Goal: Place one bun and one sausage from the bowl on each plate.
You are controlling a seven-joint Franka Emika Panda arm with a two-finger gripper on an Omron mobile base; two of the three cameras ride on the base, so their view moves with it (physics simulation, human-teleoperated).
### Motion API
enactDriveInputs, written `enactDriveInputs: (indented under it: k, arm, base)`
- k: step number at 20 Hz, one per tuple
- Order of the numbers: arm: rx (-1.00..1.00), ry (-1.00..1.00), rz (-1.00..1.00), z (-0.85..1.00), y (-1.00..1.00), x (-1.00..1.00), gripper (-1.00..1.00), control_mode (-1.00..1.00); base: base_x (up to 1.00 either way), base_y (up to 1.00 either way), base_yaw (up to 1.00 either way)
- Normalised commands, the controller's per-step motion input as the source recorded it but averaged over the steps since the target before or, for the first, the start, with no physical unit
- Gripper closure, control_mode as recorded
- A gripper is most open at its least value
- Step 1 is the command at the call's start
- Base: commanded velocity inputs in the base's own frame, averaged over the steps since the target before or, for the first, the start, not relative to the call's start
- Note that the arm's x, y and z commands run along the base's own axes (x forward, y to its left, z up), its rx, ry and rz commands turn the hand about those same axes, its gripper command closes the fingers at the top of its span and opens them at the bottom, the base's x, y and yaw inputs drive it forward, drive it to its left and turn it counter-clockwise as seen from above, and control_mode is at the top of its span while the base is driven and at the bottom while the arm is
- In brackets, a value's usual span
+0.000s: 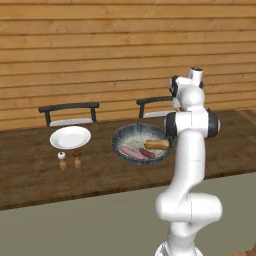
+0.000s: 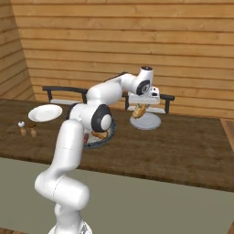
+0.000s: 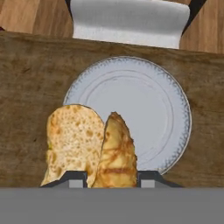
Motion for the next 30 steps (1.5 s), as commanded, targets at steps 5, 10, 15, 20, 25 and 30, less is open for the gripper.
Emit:
enactDriveInputs:
  k: [5,10,15,20,25,30]
  arm:
    - [-0.01,0.0,-0.01,-0.28,0.0,0.3,1.0,-1.0]
    - [0.0,0.15,0.0,-0.01,-0.04,0.52,1.0,-1.0]
    - [0.01,0.1,0.0,-0.16,0.0,0.13,-1.0,-1.0]
    - [0.0,0.0,0.0,-0.15,0.0,0.0,-1.0,-1.0]
    - [0.0,-0.05,0.0,0.0,0.0,0.0,-1.0,-1.0]
    - [0.0,-0.18,0.0,0.0,0.25,-0.46,-1.0,-1.0]
  base:
    - [0.0,0.0,0.0]
    - [0.0,0.0,0.0]
    - [0.0,0.0,0.0]
    - [0.0,0.0,0.0]
    - [0.0,0.0,0.0]
    - [0.0,0.0,0.0]
